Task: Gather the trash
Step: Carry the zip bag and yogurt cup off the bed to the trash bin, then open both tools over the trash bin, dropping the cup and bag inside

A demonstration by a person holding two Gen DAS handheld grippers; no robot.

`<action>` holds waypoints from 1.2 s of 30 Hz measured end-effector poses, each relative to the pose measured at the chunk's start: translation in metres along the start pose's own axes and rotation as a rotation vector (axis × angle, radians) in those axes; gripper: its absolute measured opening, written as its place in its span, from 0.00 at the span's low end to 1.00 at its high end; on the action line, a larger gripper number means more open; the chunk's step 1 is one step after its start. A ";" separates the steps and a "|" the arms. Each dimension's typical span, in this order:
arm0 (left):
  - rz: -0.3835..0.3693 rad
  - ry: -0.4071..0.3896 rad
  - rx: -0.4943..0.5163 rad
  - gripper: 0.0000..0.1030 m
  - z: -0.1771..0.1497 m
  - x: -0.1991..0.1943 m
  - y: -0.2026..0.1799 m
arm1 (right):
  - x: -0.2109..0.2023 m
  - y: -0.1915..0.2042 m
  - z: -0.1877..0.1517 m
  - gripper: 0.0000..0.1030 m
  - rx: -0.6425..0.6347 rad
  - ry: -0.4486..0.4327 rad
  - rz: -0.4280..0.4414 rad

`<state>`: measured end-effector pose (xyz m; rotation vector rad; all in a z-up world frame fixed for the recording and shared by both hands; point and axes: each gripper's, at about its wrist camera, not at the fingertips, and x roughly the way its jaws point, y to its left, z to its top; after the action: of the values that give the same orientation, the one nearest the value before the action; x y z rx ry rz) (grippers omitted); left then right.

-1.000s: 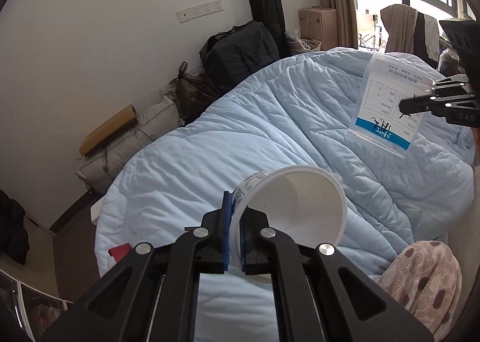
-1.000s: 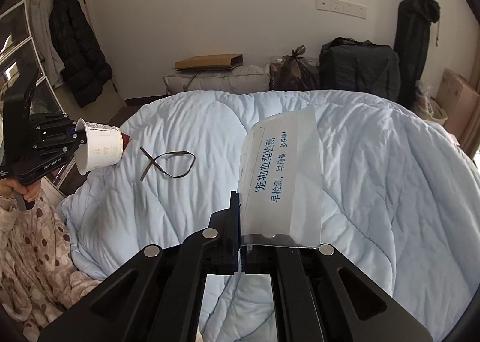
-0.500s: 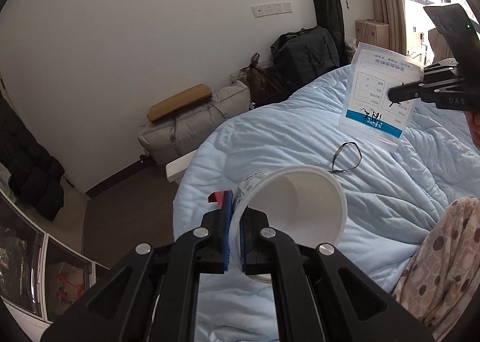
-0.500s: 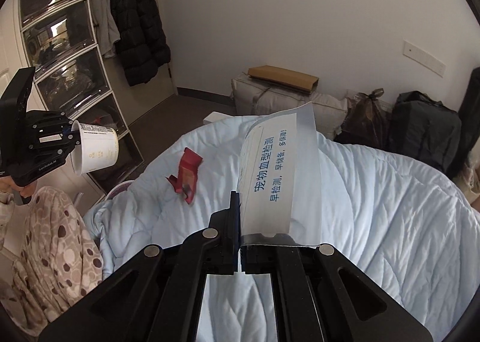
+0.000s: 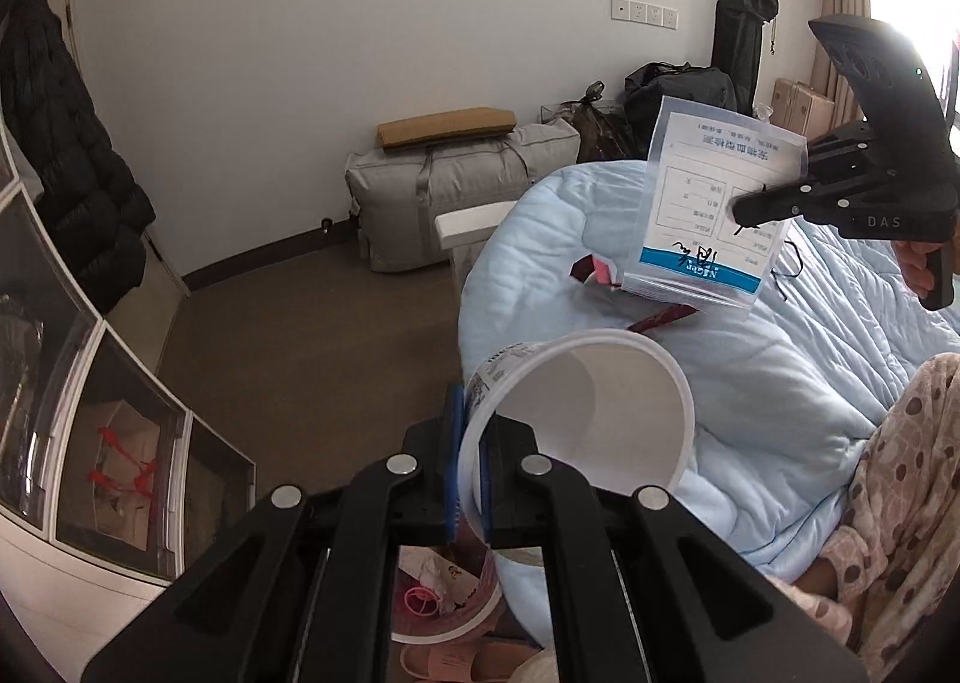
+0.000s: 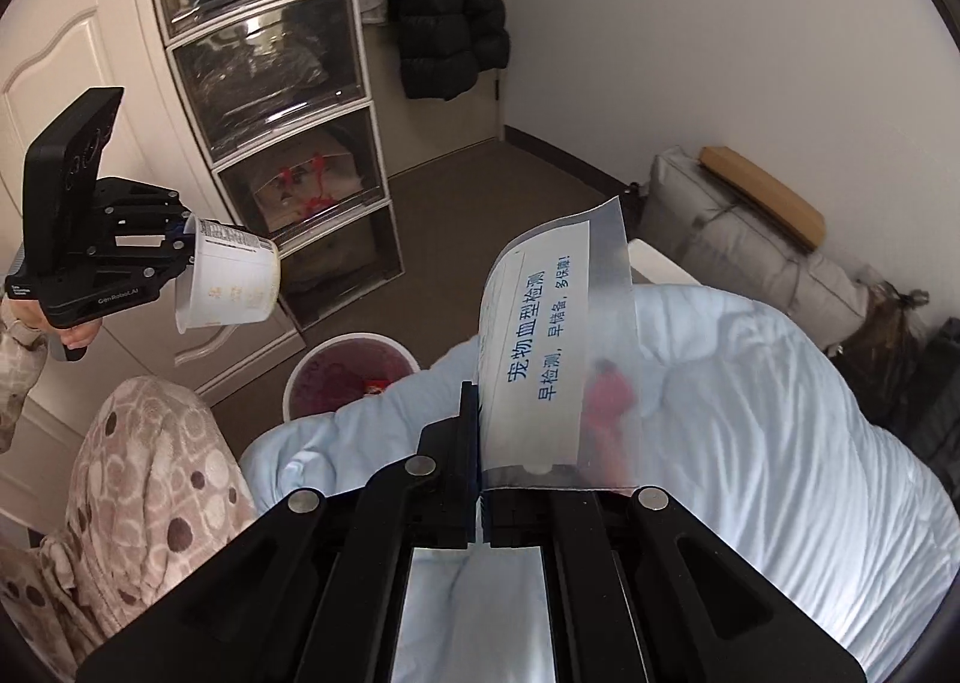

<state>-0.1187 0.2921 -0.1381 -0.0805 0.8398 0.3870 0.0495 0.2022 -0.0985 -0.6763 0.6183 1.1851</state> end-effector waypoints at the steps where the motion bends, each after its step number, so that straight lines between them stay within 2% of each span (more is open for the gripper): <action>1: 0.002 0.015 -0.016 0.05 -0.010 0.004 0.012 | 0.011 0.010 0.008 0.00 -0.023 0.010 0.017; 6: -0.021 0.057 -0.099 0.04 -0.056 0.025 0.063 | 0.067 0.059 0.036 0.00 -0.126 0.074 0.093; 10: -0.041 0.077 -0.125 0.04 -0.086 0.042 0.091 | 0.112 0.093 0.050 0.00 -0.191 0.133 0.155; 14: -0.063 0.143 -0.163 0.04 -0.116 0.069 0.110 | 0.159 0.124 0.053 0.00 -0.264 0.198 0.195; 18: -0.092 0.206 -0.235 0.04 -0.139 0.099 0.127 | 0.203 0.146 0.050 0.00 -0.285 0.264 0.221; 27: -0.094 0.281 -0.280 0.05 -0.162 0.145 0.144 | 0.274 0.180 0.033 0.00 -0.368 0.397 0.285; 30: -0.090 0.292 -0.292 0.05 -0.164 0.155 0.152 | 0.291 0.183 0.027 0.02 -0.385 0.440 0.300; 31: -0.092 0.302 -0.291 0.06 -0.164 0.157 0.152 | 0.296 0.184 0.026 0.05 -0.394 0.447 0.300; 32: -0.095 0.310 -0.285 0.09 -0.164 0.159 0.152 | 0.299 0.186 0.025 0.10 -0.406 0.455 0.296; 33: -0.099 0.316 -0.274 0.20 -0.163 0.161 0.150 | 0.300 0.187 0.024 0.21 -0.423 0.461 0.288; 34: -0.099 0.324 -0.261 0.41 -0.163 0.163 0.148 | 0.299 0.189 0.023 0.39 -0.446 0.460 0.274; 35: -0.093 0.326 -0.246 0.54 -0.164 0.164 0.145 | 0.297 0.191 0.023 0.48 -0.470 0.452 0.259; 36: -0.087 0.320 -0.232 0.70 -0.165 0.165 0.143 | 0.293 0.192 0.021 0.61 -0.494 0.439 0.248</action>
<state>-0.1886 0.4380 -0.3585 -0.4017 1.1000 0.3945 -0.0569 0.4429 -0.3312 -1.3306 0.7979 1.4501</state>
